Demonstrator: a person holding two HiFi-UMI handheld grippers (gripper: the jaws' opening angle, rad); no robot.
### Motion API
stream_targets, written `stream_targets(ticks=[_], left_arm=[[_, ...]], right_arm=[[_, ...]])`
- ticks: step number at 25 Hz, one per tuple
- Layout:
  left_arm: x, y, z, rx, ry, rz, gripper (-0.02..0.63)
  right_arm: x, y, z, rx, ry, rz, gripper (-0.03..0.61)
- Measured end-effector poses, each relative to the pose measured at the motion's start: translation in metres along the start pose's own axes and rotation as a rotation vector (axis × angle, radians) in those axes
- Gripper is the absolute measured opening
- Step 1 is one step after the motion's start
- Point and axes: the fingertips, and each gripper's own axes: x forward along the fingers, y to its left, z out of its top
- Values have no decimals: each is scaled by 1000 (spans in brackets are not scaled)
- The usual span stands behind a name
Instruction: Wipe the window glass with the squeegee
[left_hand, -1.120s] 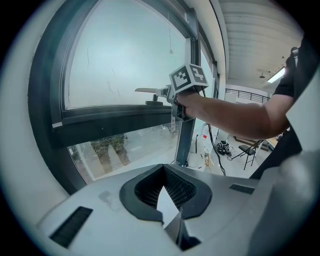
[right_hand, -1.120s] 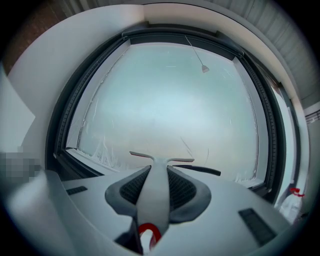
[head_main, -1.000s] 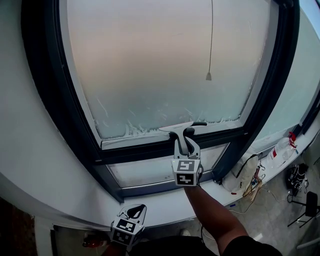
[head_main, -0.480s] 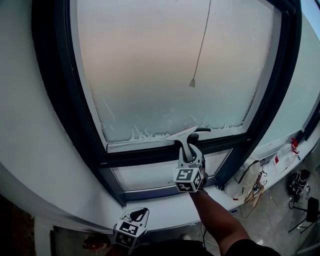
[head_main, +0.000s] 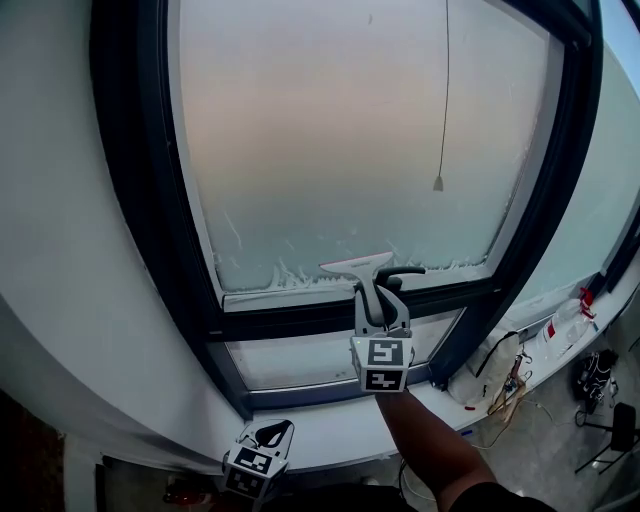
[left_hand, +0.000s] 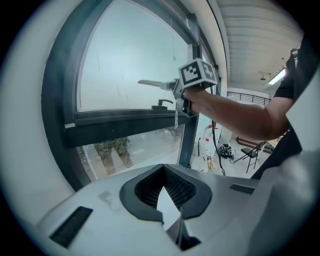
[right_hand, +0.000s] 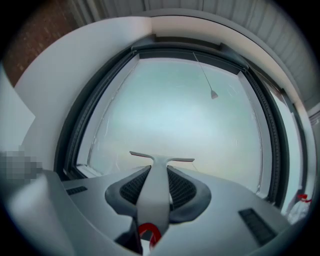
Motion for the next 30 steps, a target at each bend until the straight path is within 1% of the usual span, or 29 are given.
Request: stream_targets(ticks=[5, 8, 12, 17, 20, 24, 27, 30], left_arm=[[-13, 12, 2, 12, -23, 10, 0], [-23, 9, 4, 33, -37, -8, 0], [-34, 8, 3, 48, -51, -23, 0], [-48, 15, 4, 37, -78, -15, 0], [-54, 18, 4, 30, -89, -12, 0], [-59, 20, -1, 29, -85, -15, 0], [-61, 22, -2, 28, -86, -10, 0], [-64, 24, -6, 24, -88, -5, 0]], right_arm=[[-3, 18, 92, 77, -163, 51, 87], [2, 23, 139, 105, -221, 58, 87], [10, 27, 197, 112, -297, 49, 87], [21, 32, 262, 126, -363, 47, 87], [31, 33, 292, 133, -372, 40, 87], [44, 31, 323, 101, -384, -11, 87], [52, 36, 336, 66, -379, -32, 87], [56, 39, 337, 55, -373, -53, 87]])
